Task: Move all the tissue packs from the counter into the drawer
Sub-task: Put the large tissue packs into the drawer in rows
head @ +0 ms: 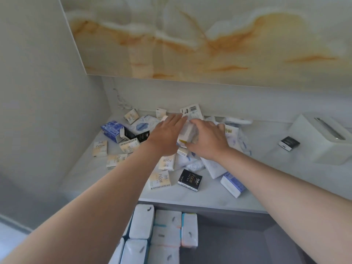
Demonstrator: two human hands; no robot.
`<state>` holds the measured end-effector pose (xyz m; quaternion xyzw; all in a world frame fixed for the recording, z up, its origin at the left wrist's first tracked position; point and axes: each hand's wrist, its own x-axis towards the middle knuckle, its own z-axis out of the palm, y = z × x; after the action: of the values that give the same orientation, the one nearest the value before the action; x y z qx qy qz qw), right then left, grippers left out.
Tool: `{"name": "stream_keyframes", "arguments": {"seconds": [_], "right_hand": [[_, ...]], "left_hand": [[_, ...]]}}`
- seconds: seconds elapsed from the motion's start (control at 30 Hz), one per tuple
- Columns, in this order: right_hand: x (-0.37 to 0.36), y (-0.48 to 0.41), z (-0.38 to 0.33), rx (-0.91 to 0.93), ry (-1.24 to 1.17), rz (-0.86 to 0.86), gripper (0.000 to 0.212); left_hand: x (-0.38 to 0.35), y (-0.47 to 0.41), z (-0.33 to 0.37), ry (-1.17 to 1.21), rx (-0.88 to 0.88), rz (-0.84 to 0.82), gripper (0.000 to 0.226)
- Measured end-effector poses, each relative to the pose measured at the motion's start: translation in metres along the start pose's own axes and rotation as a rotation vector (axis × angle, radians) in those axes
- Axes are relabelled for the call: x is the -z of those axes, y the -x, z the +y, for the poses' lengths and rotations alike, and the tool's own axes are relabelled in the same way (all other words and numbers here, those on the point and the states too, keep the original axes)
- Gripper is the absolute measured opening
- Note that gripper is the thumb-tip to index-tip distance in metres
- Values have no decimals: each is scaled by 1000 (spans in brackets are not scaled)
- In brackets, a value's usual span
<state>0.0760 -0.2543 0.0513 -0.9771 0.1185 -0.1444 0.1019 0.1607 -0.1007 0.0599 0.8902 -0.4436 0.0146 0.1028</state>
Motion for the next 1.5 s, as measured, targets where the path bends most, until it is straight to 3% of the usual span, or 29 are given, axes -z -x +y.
{"name": "stream_keyframes", "arguments": {"seconds": [0.17,0.27,0.37,0.5,0.63,0.87,1.0,1.13,1.33,1.5], "right_hand": [[3,-33,-2,138,9,-160,91],[1,-59,-4,1,38,-60,80],[-13,-83,-6,-203,106,-97,69],[-31,-97,-13,-378,118,-258,95],[-36,-94,-13,-348,131,-152,93],[6,-39,-18,-25,-32,93,91],[32,11,-27,-28,-178,125,100],[50,68,-25,-64,-334,87,100],[78,134,-15,-73,-367,-15,101],[111,169,-7,-119,-392,-285,103]], "left_hand": [[-11,-10,-28,23,78,41,98],[-12,-13,-35,84,118,144,98],[-13,-15,-40,84,150,235,96],[-15,-13,-48,95,185,278,96],[-8,-8,-52,54,135,275,97],[9,13,-42,45,87,251,96],[17,42,-22,56,88,235,106],[13,83,6,97,56,204,109],[1,137,49,310,53,118,108],[-17,187,69,426,43,3,111]]}}
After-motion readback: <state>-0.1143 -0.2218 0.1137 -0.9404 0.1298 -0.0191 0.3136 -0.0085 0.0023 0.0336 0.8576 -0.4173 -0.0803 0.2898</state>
